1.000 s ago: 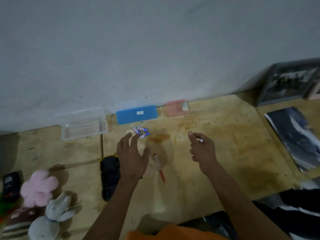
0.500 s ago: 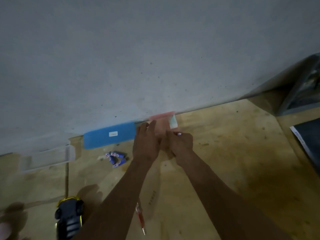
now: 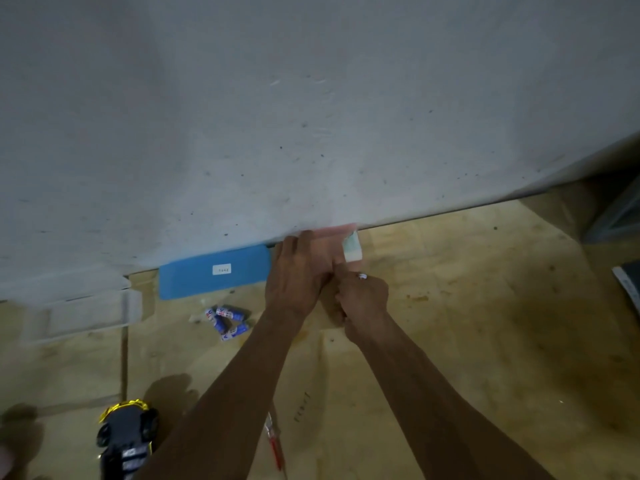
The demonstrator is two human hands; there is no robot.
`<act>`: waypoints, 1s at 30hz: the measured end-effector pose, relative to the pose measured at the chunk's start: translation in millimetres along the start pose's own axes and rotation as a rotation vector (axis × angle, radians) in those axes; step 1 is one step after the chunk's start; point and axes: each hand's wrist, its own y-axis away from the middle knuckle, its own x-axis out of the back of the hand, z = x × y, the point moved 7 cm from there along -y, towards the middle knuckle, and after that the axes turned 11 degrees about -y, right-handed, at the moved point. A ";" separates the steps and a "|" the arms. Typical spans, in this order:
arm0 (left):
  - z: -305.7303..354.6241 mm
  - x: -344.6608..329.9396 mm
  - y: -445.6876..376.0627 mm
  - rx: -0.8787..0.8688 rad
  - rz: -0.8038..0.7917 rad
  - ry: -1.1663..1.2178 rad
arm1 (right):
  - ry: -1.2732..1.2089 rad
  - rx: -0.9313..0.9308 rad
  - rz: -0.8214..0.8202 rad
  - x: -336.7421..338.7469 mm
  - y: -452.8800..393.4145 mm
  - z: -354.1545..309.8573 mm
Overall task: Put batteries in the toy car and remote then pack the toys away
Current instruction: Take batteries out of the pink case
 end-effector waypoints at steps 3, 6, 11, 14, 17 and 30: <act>-0.7 -2.1 -1.3 0.011 -0.008 0.034 | 0.010 0.012 -0.030 -0.8 5.0 -6.6; -1.6 -3.1 -4.9 0.019 0.001 0.023 | 0.086 0.042 -0.047 -4.9 10.5 -20.9; 0.2 2.5 4.7 0.104 -0.008 0.111 | 0.286 0.107 -0.187 -5.7 20.9 -48.2; 1.1 8.8 13.3 0.142 0.039 0.231 | 0.485 0.192 -0.274 -12.5 22.3 -74.5; -1.5 11.3 21.4 0.225 0.068 0.365 | 0.593 0.209 -0.353 -21.1 16.2 -91.6; -11.6 3.9 14.1 0.154 0.071 0.316 | 1.216 0.807 -0.775 -68.5 6.2 -65.6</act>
